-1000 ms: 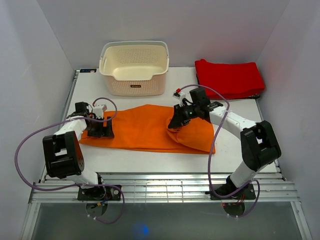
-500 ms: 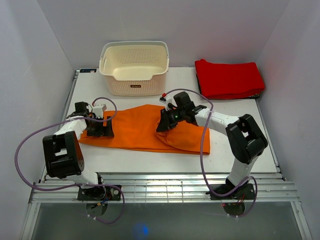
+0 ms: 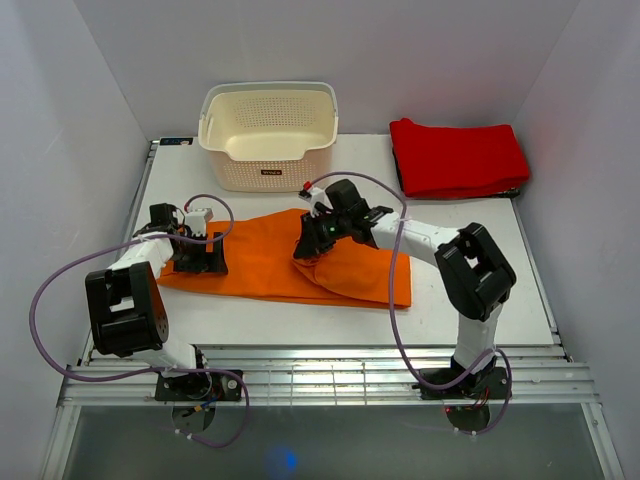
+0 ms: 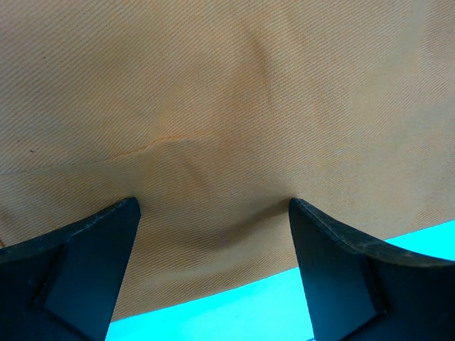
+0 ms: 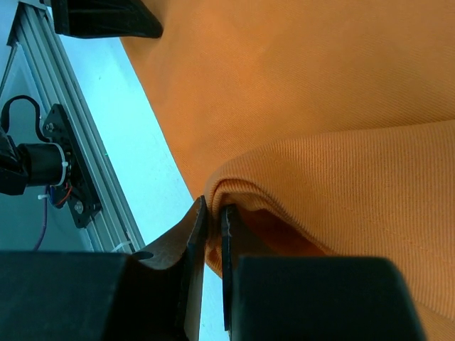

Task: Fold and stack the trousers
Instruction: Fold the trousers

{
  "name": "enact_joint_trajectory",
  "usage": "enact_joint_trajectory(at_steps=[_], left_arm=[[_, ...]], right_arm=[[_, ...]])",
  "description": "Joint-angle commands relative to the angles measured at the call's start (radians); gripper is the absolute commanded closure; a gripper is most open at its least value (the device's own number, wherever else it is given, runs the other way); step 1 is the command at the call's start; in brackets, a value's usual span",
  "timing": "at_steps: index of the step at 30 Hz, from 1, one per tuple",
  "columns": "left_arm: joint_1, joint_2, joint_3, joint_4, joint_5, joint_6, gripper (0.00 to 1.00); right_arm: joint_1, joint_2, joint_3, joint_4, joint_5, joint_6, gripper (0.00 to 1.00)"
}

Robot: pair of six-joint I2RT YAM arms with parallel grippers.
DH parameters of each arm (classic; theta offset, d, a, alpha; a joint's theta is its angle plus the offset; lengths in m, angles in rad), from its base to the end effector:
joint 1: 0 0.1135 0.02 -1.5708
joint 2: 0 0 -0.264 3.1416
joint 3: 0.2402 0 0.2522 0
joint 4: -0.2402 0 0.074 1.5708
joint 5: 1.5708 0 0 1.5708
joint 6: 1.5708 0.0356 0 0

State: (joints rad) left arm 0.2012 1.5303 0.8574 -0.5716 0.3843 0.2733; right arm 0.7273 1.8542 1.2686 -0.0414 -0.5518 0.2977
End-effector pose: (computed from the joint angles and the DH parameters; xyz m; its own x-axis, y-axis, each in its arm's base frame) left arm 0.2697 0.0414 0.1702 -0.9119 0.0694 -0.4045 0.1855 0.9489 -0.2554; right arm 0.2980 0.2903 0.2204 -0.6781 -0.2691 -0.6840 -0.7159 0.4527 0.5316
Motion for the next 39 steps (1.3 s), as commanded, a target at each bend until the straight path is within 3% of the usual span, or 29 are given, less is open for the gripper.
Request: enact_joint_trajectory(at_steps=[1,5,7,8,15,16,19,20,23,29,39], left_arm=[[0.003,0.025,-0.018,0.006,-0.016,0.014,0.02],[0.004,0.001,-0.011,0.003,0.007,0.009,0.02],[0.006,-0.054,-0.003,-0.01,0.06,0.009,0.02],[0.007,-0.077,0.012,-0.017,0.086,0.01,0.02],[0.014,-0.266,0.098,-0.083,0.372,0.003,0.02],[0.015,-0.277,0.103,-0.085,0.402,0.001,0.02],[0.014,-0.298,0.104,-0.086,0.488,0.0,0.03],[0.014,-0.299,0.106,-0.088,0.51,0.001,0.05],[-0.009,-0.294,0.111,-0.09,0.556,0.007,0.11],[-0.025,-0.266,0.121,-0.073,0.527,-0.02,0.13],[-0.023,-0.252,0.115,-0.057,0.47,-0.045,0.11]], right_arm=[[0.043,0.036,0.06,0.049,-0.01,0.009,0.92],[0.052,0.059,0.092,0.014,-0.03,0.004,0.4],[0.047,0.03,0.11,-0.008,-0.028,-0.023,0.24],[0.043,0.014,0.132,-0.038,-0.023,-0.038,0.19],[-0.066,-0.176,0.111,-0.15,-0.117,-0.181,0.12],[-0.093,-0.228,0.089,-0.15,-0.146,-0.187,0.13],[-0.195,-0.301,0.012,-0.153,-0.18,-0.184,0.43],[-0.228,-0.309,-0.006,-0.164,-0.166,-0.21,0.6],[-0.233,-0.282,-0.015,-0.277,-0.07,-0.291,0.87],[-0.192,-0.126,-0.04,-0.299,0.004,-0.336,0.92],[-0.062,0.152,0.072,-0.155,0.092,-0.305,0.92]])
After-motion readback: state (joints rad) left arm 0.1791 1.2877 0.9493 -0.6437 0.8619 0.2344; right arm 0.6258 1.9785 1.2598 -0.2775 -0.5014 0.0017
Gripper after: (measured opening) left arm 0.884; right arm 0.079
